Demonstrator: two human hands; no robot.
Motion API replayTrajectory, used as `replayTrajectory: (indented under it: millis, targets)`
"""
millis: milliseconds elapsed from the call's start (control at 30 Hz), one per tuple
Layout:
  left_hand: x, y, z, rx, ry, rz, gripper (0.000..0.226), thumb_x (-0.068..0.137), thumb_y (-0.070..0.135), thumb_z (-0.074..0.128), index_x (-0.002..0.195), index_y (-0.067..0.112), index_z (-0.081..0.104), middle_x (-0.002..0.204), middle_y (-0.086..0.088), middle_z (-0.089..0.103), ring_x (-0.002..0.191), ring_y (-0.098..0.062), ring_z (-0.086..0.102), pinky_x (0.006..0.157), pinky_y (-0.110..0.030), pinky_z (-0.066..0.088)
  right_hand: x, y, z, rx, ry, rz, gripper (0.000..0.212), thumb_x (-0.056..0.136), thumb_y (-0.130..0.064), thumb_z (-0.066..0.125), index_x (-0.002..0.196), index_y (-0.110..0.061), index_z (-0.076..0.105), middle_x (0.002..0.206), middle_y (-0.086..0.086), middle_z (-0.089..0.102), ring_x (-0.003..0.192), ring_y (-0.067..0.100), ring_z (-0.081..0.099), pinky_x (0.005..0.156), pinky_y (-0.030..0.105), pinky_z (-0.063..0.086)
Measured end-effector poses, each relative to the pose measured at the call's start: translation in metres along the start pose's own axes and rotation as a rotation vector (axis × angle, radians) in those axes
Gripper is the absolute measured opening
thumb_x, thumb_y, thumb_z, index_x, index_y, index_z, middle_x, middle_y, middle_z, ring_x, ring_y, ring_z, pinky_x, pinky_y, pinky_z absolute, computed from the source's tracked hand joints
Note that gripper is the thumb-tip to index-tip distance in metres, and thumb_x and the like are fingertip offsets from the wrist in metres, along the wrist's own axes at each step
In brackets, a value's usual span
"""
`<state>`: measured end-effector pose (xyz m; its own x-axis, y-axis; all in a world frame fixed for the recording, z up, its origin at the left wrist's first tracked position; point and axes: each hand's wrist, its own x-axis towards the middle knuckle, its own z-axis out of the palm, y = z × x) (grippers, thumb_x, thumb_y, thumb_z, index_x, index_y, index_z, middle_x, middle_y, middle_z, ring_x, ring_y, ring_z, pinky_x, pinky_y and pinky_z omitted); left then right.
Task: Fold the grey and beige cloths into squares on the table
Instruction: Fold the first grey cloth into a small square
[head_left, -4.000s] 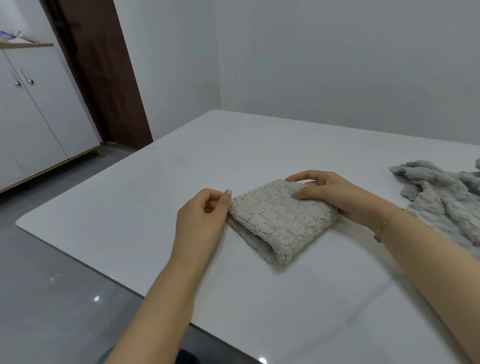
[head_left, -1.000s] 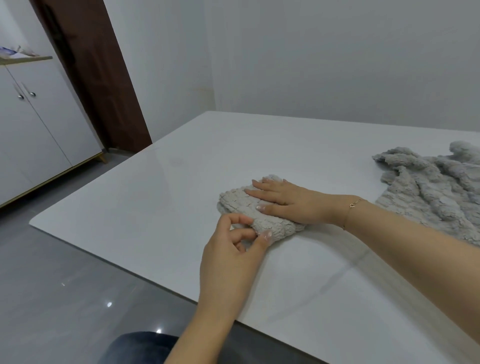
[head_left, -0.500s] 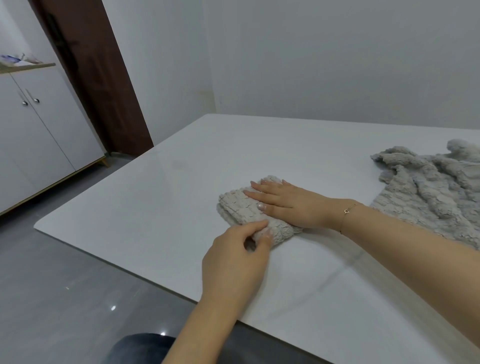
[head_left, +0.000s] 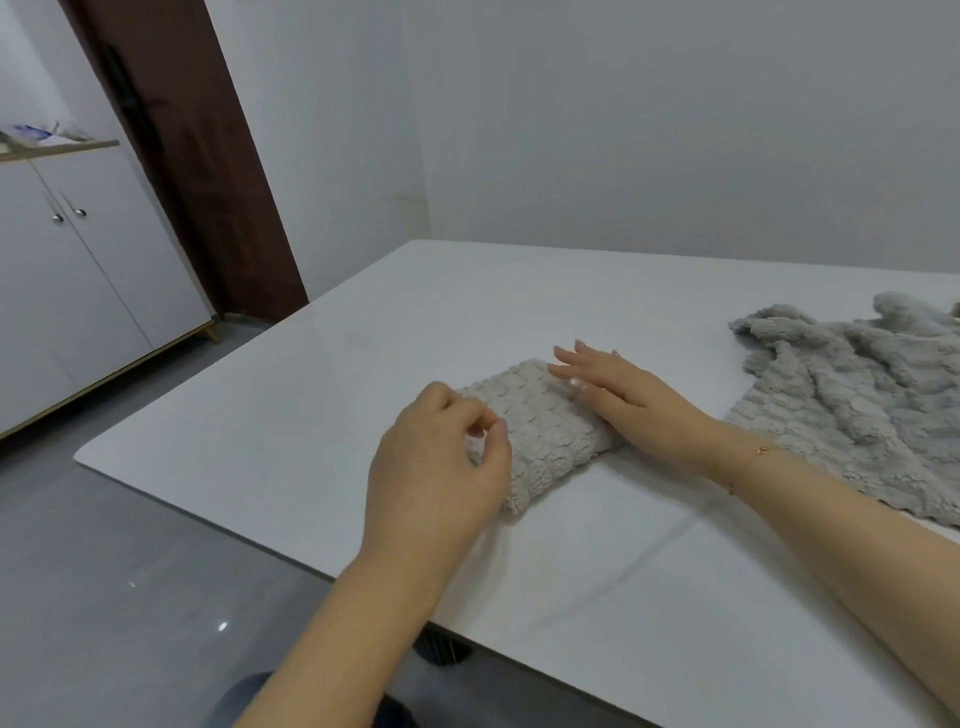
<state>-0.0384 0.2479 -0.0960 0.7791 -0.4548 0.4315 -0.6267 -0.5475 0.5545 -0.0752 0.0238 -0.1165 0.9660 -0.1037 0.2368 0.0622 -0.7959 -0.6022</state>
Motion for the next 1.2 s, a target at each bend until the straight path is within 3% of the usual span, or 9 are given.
replayTrajectory:
  millis: [133,233,333,500,633,767,933,1067,1200]
  targets:
    - [0.032,0.004,0.027,0.134,-0.09,0.086,0.029,0.097,0.032,0.042,0.117,0.022,0.06,0.118,0.006,0.055,0.112,-0.014,0.048,0.094,-0.03,0.039,-0.02,-0.001,0.005,-0.205,-0.107,-0.065,0.045,0.102,-0.03,0.031,0.146,-0.02,0.034,0.155,-0.011,0.021,0.143,-0.004,0.007,0.113,0.012,-0.007]
    - [0.028,-0.003,0.054,0.351,-0.373,0.043,0.054,0.101,0.04,0.022,0.15,0.017,0.02,0.159,-0.002,0.015,0.147,-0.017,0.007,0.119,-0.039,0.006,-0.029,0.0,0.014,-0.229,-0.181,-0.044,0.049,0.102,-0.034,0.027,0.15,-0.025,0.02,0.157,-0.015,0.011,0.142,-0.008,0.002,0.112,0.009,-0.006]
    - [0.021,-0.015,0.062,0.414,-0.46,0.005,0.062,0.098,0.051,0.009,0.152,0.024,-0.006,0.159,0.001,-0.014,0.145,-0.011,-0.017,0.117,-0.044,-0.012,-0.033,0.008,0.014,-0.341,-0.193,-0.061,0.052,0.102,-0.039,0.021,0.151,-0.027,0.012,0.158,-0.014,0.004,0.143,-0.007,-0.001,0.114,0.01,-0.005]
    - [0.022,-0.015,0.058,0.382,-0.499,-0.031,0.068,0.094,0.06,0.009,0.15,0.03,-0.013,0.157,0.003,-0.022,0.143,-0.011,-0.022,0.116,-0.046,-0.013,-0.033,0.01,0.01,-0.321,-0.217,-0.031,0.05,0.103,-0.036,0.024,0.151,-0.029,0.012,0.156,-0.019,0.002,0.142,-0.01,-0.002,0.114,0.012,-0.006]
    - [0.028,-0.024,0.045,0.029,-0.567,-0.041,0.065,0.096,0.054,0.032,0.151,0.03,0.006,0.158,0.013,-0.002,0.144,-0.002,-0.011,0.118,-0.039,-0.009,-0.035,0.005,-0.006,0.038,-0.155,0.166,0.039,0.101,-0.036,0.034,0.138,-0.033,0.047,0.144,-0.026,0.037,0.131,-0.013,0.031,0.108,0.006,0.015]
    - [0.029,-0.048,0.009,-0.648,-0.426,-0.198,0.033,0.094,0.017,0.056,0.125,0.027,0.056,0.128,0.014,0.057,0.12,0.0,0.052,0.102,-0.021,0.04,-0.024,0.001,-0.02,-0.238,0.023,0.208,0.034,0.099,-0.035,0.041,0.104,-0.015,0.068,0.106,-0.004,0.068,0.098,0.015,0.06,0.088,0.031,0.045]
    - [0.017,-0.066,0.004,-0.316,-0.05,-0.238,0.003,0.09,0.035,0.06,0.092,0.034,0.061,0.089,0.014,0.064,0.08,-0.004,0.058,0.072,-0.019,0.043,0.001,-0.01,-0.017,-0.209,0.0,0.32,0.037,0.096,-0.051,0.04,0.073,-0.026,0.054,0.077,-0.006,0.055,0.074,0.013,0.052,0.065,0.027,0.037]
    - [0.02,-0.06,0.014,0.048,-0.111,-0.291,0.041,0.081,0.071,0.044,0.087,0.034,0.059,0.082,0.016,0.06,0.087,-0.008,0.055,0.084,-0.035,0.035,0.026,-0.017,-0.006,-0.123,-0.115,0.469,0.05,0.085,-0.064,0.05,0.099,-0.016,0.057,0.092,-0.004,0.059,0.089,0.017,0.055,0.074,0.03,0.041]
    - [0.031,-0.053,0.022,0.187,-0.258,-0.299,0.046,0.076,0.077,0.042,0.076,0.031,0.046,0.09,0.011,0.054,0.095,-0.016,0.047,0.082,-0.036,0.034,0.033,-0.026,0.0,0.054,-0.193,0.488,0.045,0.08,-0.047,0.069,0.109,-0.016,0.055,0.107,-0.003,0.06,0.099,0.016,0.056,0.079,0.026,0.044]
